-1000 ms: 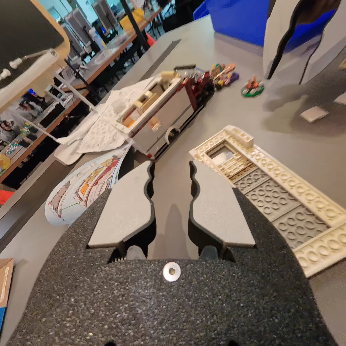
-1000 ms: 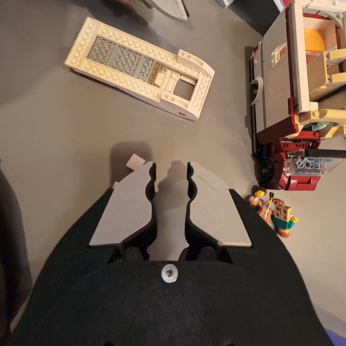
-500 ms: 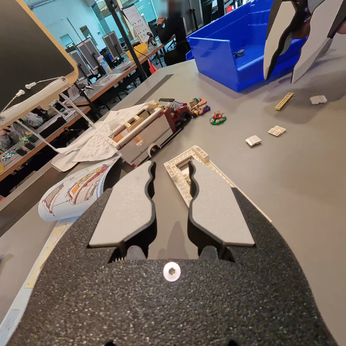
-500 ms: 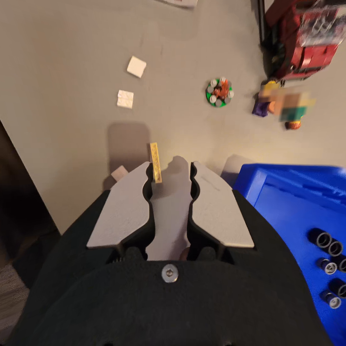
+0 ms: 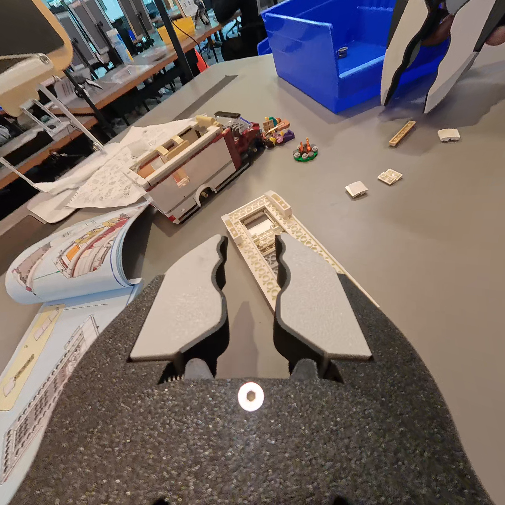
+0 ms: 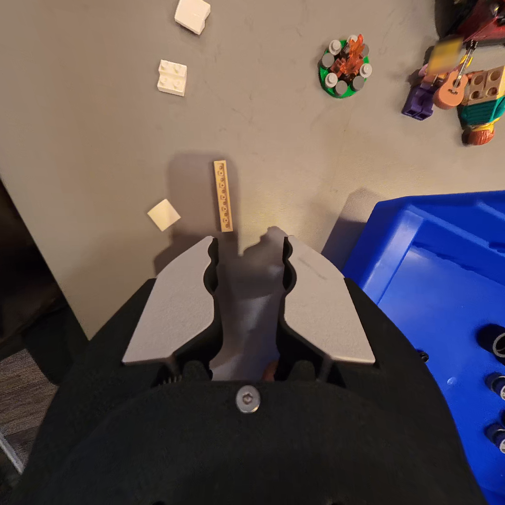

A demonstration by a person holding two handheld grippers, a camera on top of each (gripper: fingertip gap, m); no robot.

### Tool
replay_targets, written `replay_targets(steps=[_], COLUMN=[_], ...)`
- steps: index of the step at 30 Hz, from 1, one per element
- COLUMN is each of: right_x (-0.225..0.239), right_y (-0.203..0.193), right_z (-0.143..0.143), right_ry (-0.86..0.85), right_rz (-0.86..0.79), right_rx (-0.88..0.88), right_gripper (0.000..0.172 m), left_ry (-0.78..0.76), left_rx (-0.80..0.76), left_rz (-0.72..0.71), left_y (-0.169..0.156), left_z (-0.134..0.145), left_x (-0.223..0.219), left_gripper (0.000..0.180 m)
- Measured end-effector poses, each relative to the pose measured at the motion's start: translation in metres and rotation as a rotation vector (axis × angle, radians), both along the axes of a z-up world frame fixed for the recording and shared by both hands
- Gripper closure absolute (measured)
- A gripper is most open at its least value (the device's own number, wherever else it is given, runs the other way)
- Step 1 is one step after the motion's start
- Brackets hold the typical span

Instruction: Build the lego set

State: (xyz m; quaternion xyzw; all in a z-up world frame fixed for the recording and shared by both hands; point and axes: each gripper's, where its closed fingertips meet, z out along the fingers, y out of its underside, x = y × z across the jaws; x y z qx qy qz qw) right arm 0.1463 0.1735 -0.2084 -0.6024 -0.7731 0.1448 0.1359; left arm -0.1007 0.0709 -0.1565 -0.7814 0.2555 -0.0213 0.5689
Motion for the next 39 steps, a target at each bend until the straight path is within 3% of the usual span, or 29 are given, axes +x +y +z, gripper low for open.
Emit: replay_targets(steps=[14, 22, 33, 39], right_x=[-0.005, -0.007, -0.017, -0.017], right_y=[-0.004, -0.004, -0.006, -0.009], right_z=[-0.003, -0.009, -0.010, -0.010], right_ry=[0.007, -0.018, 0.017, 0.020], right_rz=[0.036, 0.047, 0.047, 0.039], right_rx=[-0.022, 0.038, 0.066, 0.051], right_gripper=[0.126, 0.126, 0.128, 0.133], left_ry=[-0.035, 0.025, 0.379, 0.439], left_rx=[-0.350, -0.455, -0.412, -0.383], left_rz=[0.043, 0.035, -0.066, -0.037], left_y=[0.003, 0.000, 0.009, 0.021], left_z=[-0.042, -0.049, -0.047, -0.042], left_x=[-0.001, -0.003, -0.035, -0.063], left_gripper=[0.145, 0.147, 0.156, 0.153])
